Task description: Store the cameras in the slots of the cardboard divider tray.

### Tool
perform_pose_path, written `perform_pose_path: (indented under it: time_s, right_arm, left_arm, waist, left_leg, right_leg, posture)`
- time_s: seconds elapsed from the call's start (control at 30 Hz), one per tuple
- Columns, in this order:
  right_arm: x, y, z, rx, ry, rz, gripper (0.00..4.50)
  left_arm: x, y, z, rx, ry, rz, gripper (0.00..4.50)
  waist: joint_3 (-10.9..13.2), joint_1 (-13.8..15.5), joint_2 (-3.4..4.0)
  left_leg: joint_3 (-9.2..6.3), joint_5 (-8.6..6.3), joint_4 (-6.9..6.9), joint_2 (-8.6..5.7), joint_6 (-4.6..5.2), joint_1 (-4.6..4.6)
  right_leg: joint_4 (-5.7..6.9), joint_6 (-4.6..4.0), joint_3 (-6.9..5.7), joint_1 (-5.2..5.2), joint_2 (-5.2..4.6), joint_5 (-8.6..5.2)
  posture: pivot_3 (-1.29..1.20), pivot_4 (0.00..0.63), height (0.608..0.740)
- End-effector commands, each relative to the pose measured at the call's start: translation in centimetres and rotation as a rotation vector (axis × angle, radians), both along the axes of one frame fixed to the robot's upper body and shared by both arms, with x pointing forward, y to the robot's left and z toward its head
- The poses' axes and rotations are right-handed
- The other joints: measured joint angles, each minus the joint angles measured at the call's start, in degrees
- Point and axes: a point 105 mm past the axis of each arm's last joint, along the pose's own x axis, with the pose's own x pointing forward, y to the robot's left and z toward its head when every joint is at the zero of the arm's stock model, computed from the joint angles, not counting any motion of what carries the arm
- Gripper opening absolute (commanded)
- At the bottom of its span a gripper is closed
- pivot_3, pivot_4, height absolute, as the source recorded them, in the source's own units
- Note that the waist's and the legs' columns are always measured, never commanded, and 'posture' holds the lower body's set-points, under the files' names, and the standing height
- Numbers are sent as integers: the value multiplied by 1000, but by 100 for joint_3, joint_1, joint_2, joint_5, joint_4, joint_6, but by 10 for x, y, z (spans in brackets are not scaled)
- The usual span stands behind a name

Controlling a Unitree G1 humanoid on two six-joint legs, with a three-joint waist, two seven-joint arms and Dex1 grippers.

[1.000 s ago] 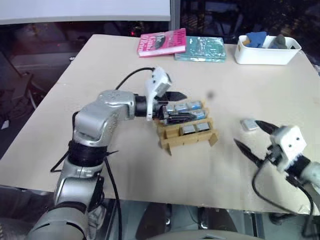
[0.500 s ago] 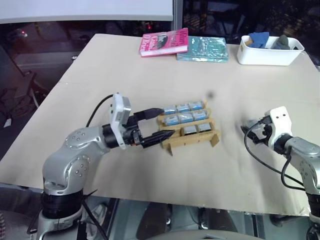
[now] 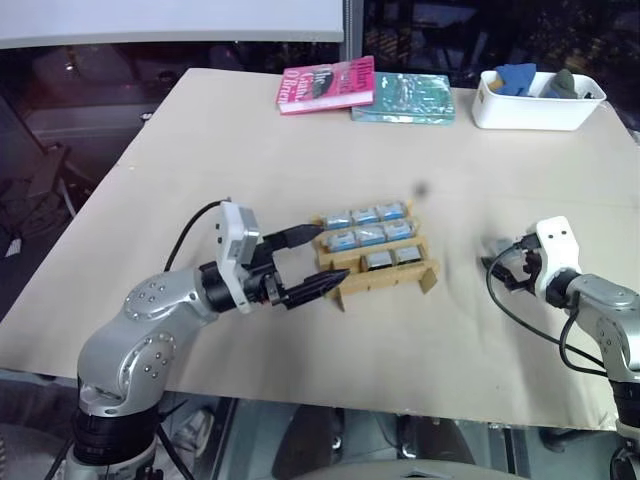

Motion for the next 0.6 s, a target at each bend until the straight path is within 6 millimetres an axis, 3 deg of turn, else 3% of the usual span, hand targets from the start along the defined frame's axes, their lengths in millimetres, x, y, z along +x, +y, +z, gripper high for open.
perform_pose_path:
  time_s: [0.03,0.1,0.27,0.37,0.6]
  right_arm:
    - [3,0,9,-10,-40,3,2925]
    - [3,-1,10,-15,-47,1,2050]
    - [-1,0,18,-85,-110,44,1949]
    - [-7,19,43,-215,-294,210,1949]
    - [-58,90,79,-329,-645,628,1949]
  left_arm:
    - [-3,-3,8,-3,-45,-25,4500]
    - [-2,-4,8,-5,-45,-27,4500]
    - [3,-6,8,-23,-17,-14,4500]
    - [10,-10,16,-113,65,3,4500]
    - [8,-38,25,-179,340,-148,4500]
  waist:
    - [0,1,0]
    - [0,3,0]
    - [0,7,0]
    - [1,14,2]
    - [1,-3,1]
  left_leg:
    - [0,0,0,0,0,0]
    - [0,0,0,0,0,0]
    - [0,0,0,0,0,-1]
    - [-1,0,0,-1,1,-2]
    - [-5,0,1,5,-1,2]
  right_leg:
    - [0,0,0,0,1,0]
    - [0,0,1,0,18,0]
    - [-1,0,0,0,19,0]
    - [-1,1,0,-2,17,0]
    - [1,2,3,-1,25,0]
  posture:
    - [0,150,740]
    - [0,150,740]
    - [0,150,740]
    - [0,150,740]
    - [0,150,740]
